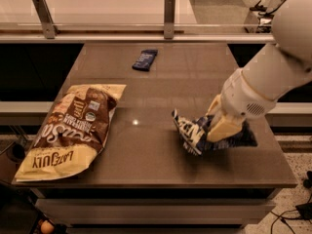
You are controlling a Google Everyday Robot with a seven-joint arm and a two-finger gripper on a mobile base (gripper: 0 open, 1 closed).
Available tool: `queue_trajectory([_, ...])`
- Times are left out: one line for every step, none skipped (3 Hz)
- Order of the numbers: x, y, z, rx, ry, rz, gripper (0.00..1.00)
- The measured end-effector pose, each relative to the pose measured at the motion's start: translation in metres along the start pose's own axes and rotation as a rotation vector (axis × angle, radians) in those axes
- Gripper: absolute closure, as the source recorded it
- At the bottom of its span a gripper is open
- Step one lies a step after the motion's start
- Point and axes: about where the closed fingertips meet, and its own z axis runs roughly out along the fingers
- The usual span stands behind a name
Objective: Move blue chip bag near rxbar blueberry
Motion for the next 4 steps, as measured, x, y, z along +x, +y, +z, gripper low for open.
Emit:
queue_trajectory([0.002, -0.034, -0.057, 0.062, 0.096, -0.004, 1.0])
queue_trajectory([-0.006, -0.066, -0.111, 0.153, 0.142, -0.019, 1.0])
queue_trajectory([-0.02, -0.096, -0.151, 0.282, 0.173, -0.026, 1.0])
queue_trajectory([-0.035, -0.131, -0.175, 0.42, 0.172, -0.05, 1.0])
